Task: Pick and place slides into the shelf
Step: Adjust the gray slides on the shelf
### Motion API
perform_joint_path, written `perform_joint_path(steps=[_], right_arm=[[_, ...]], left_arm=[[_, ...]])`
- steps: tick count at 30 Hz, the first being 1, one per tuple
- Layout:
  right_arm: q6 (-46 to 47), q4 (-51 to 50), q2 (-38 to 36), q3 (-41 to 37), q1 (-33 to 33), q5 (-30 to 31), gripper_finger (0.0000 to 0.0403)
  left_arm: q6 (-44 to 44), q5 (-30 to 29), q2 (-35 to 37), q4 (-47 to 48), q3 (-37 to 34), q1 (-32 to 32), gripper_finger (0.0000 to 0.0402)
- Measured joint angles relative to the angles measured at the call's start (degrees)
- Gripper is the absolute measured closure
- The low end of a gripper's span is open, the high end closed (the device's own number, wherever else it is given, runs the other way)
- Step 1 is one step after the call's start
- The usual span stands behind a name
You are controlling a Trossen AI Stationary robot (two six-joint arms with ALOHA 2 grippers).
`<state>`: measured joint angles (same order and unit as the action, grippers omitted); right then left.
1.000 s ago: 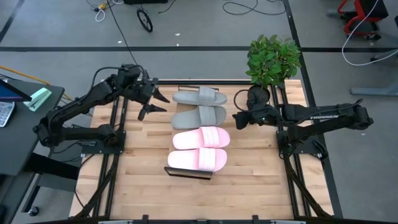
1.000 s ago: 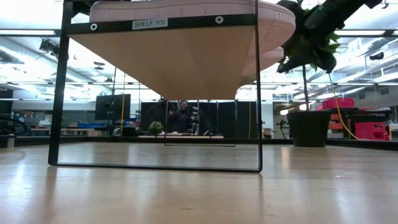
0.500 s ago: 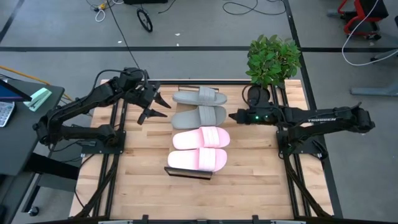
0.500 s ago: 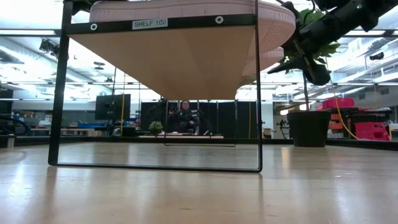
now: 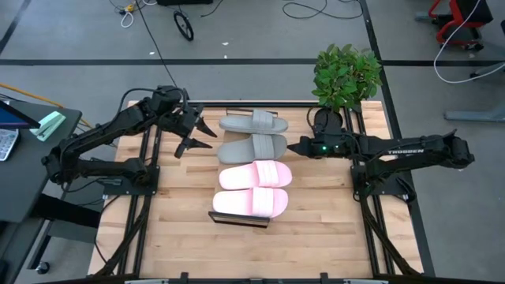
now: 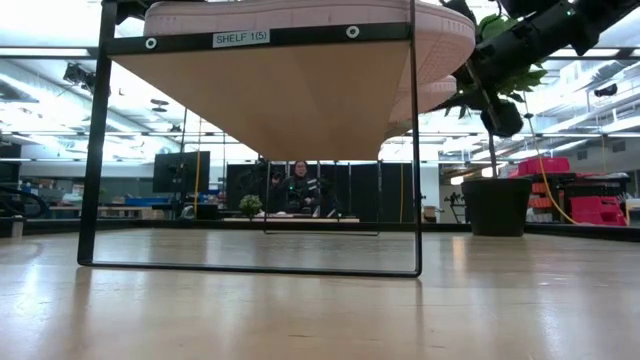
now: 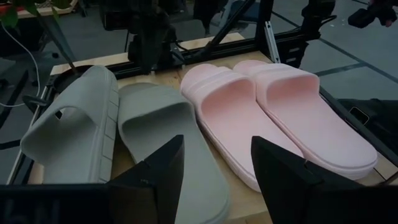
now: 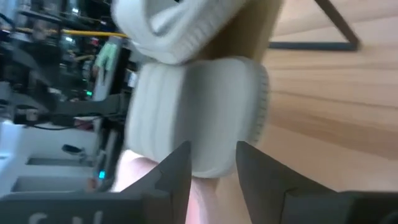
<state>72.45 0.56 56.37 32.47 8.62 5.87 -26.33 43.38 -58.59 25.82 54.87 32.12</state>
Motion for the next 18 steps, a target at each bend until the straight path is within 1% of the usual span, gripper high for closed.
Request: perform_joint_path(steps=[2, 4, 7, 13, 18], right_arm=[[0.45, -1.34, 0.33, 0.0, 0.0, 0.53, 0.027], [1.55, -1.97, 0.93, 0.02, 0.0, 2.67, 0.027], [3.67, -2.67, 1.97, 0.02, 0.02, 4.03, 0.0272], [5.36, -2.13, 3.54, 0.04, 0.0, 4.01, 0.0272], [5.44, 2.46, 5.88, 0.04, 0.26, 3.54, 0.0272]], left_arm=[[0.01, 0.0, 0.0, -0.02, 0.0, -0.01, 0.0209], [0.02, 0.0, 0.0, -0.01, 0.0, 0.0, 0.021], [0.02, 0.0, 0.0, -0.01, 0.0, 0.0, 0.0211], [-0.07, 0.0, 0.0, -0.45, 0.0, 0.0, 0.021], [-1.35, -0.02, 0.0, -0.39, 0.02, 0.0, 0.0211]])
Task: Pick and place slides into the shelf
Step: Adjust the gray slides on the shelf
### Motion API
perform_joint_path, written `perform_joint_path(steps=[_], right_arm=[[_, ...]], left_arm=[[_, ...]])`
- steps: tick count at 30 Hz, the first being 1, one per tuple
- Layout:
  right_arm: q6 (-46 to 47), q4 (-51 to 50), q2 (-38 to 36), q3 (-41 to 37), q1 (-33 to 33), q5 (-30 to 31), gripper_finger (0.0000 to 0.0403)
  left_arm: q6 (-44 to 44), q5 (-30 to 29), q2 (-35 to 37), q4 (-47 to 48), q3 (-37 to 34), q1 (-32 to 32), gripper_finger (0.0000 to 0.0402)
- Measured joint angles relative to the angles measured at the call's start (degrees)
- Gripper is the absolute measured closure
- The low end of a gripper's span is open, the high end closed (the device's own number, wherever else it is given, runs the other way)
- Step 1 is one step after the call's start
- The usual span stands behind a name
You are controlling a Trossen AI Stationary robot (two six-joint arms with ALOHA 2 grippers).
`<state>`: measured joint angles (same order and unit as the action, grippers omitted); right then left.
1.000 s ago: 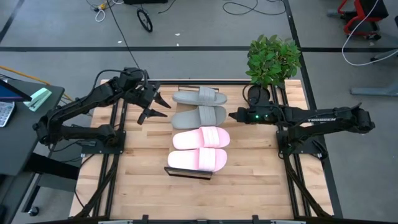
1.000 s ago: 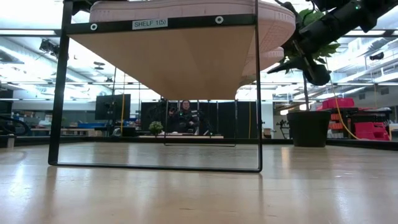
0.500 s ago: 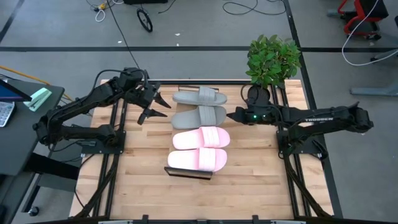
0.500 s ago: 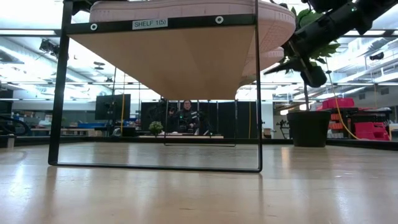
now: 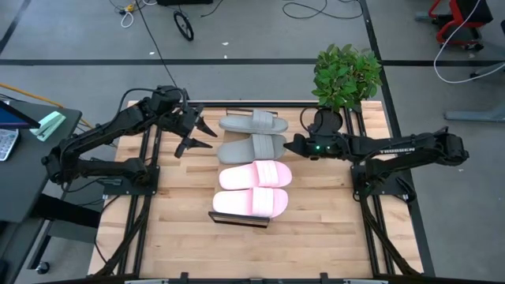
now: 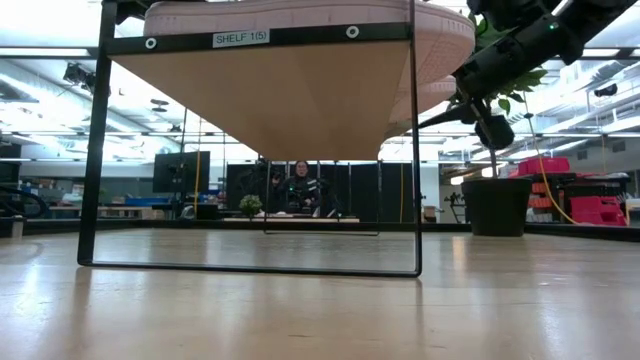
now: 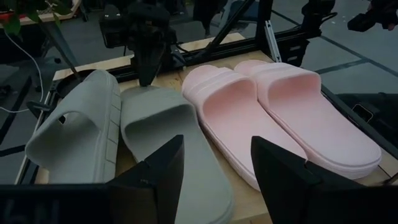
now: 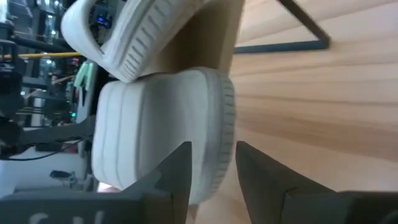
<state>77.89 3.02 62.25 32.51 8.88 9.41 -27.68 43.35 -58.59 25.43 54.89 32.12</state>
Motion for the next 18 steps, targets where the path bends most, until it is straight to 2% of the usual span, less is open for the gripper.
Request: perform_joint_path(steps=[4, 15, 18], right_arm=[[0.16, 4.02, 2.08, 0.0, 0.05, -0.23, 0.0272], [0.45, 4.53, 5.54, 0.02, -0.02, -0.93, 0.0273], [-0.26, 4.55, 5.54, 0.04, -0.02, -0.25, 0.0288]], left_arm=[[-0.02, 0.0, 0.0, -0.02, 0.02, 0.0, 0.021], [-0.18, 0.0, 0.0, 0.11, 0.02, 0.0, 0.0212], [-0.49, 0.0, 0.0, 0.14, 0.02, 0.0, 0.0212]])
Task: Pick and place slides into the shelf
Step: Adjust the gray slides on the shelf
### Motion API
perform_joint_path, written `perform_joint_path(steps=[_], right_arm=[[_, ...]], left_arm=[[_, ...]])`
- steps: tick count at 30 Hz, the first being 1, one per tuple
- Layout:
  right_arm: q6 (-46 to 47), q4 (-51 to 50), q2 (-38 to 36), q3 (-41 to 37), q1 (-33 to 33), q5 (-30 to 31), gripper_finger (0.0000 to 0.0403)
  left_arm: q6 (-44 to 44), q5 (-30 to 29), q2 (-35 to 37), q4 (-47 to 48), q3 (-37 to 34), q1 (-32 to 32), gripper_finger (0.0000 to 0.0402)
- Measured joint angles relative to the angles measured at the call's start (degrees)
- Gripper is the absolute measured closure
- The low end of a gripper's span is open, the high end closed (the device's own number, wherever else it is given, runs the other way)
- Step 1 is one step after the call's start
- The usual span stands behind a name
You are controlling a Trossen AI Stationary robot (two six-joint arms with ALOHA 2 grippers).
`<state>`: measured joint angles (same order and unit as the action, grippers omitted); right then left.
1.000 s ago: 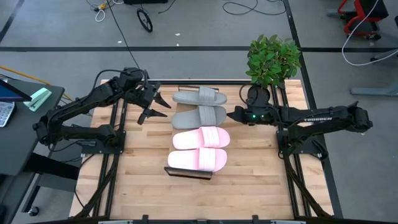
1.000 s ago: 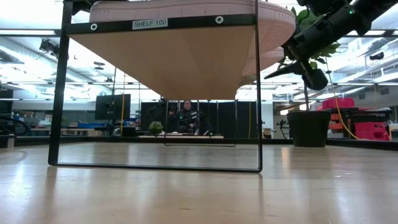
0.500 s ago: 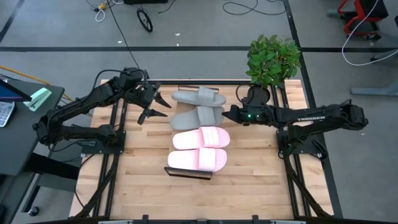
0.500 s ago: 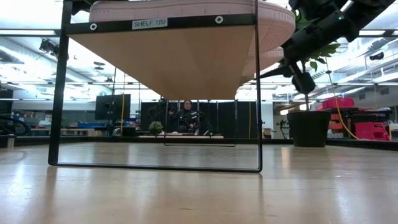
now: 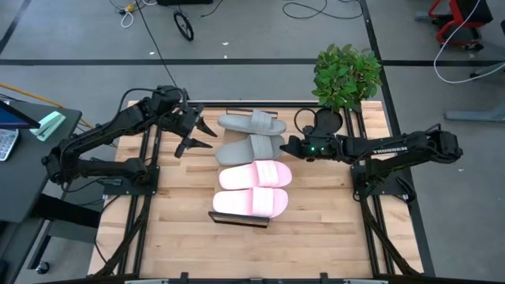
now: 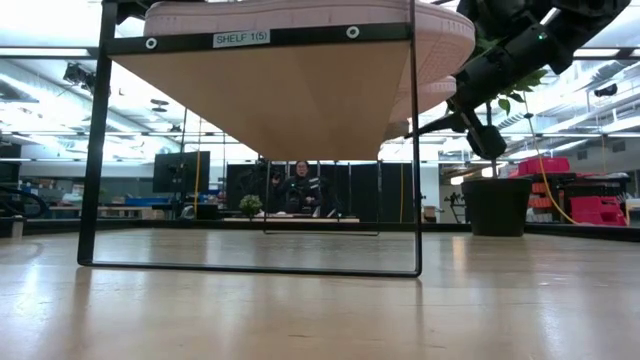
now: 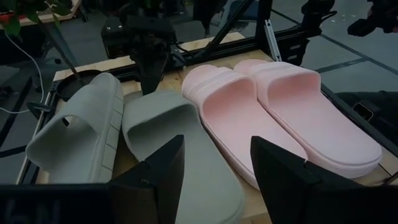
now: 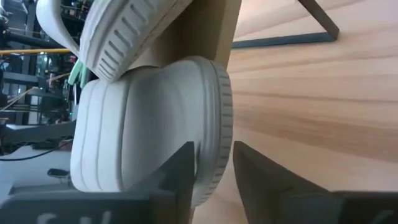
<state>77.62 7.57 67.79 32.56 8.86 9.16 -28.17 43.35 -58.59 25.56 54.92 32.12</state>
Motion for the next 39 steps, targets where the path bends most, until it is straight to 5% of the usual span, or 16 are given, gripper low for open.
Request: perform_joint_path(steps=[7, 39], right_arm=[[0.54, 0.41, -1.12, 0.03, -0.03, 0.3, 0.0387], [11.23, -3.3, -4.66, 3.41, -2.4, -1.82, 0.0389]], left_arm=[[-0.25, 0.0, 0.0, 0.0, 0.0, 0.0, 0.0212], [0.07, -0.02, 0.0, 1.52, 0.0, 0.0, 0.0212]])
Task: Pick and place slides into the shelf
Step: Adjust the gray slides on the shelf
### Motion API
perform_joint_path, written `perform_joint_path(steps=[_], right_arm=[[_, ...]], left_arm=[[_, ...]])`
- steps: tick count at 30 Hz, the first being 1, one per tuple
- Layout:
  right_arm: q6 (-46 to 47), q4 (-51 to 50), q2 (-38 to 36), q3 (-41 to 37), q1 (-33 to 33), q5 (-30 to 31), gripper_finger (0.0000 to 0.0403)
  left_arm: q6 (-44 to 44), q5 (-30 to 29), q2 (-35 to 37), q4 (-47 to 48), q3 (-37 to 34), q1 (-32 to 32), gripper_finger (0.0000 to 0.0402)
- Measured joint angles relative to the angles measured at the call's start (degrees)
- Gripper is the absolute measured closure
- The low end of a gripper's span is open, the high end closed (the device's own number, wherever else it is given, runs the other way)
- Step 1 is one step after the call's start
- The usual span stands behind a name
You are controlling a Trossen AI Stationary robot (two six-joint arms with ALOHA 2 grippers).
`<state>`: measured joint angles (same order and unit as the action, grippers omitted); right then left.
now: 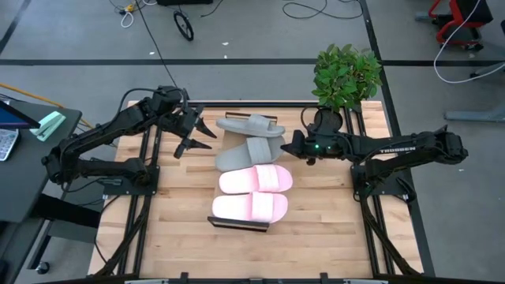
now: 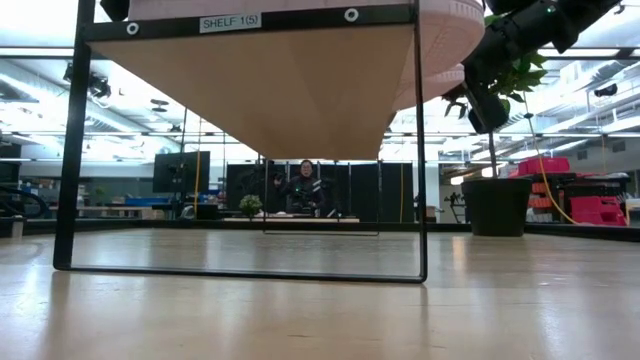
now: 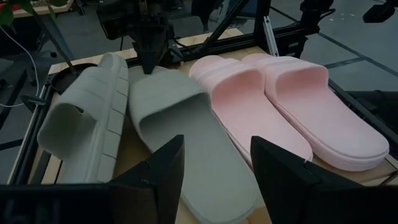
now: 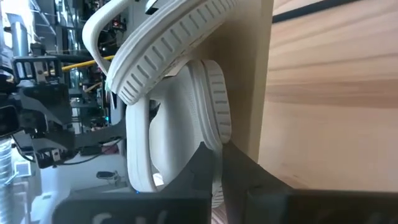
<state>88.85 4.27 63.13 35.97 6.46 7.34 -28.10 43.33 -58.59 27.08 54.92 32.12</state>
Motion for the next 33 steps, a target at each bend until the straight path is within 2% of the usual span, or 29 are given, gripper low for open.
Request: perform_joint_path(steps=[33], right_arm=[[5.56, 8.51, -0.15, 0.0, -2.14, 1.14, 0.0389]], left_arm=[[-0.17, -0.22, 0.0, 0.8, -0.02, 0.02, 0.0212]])
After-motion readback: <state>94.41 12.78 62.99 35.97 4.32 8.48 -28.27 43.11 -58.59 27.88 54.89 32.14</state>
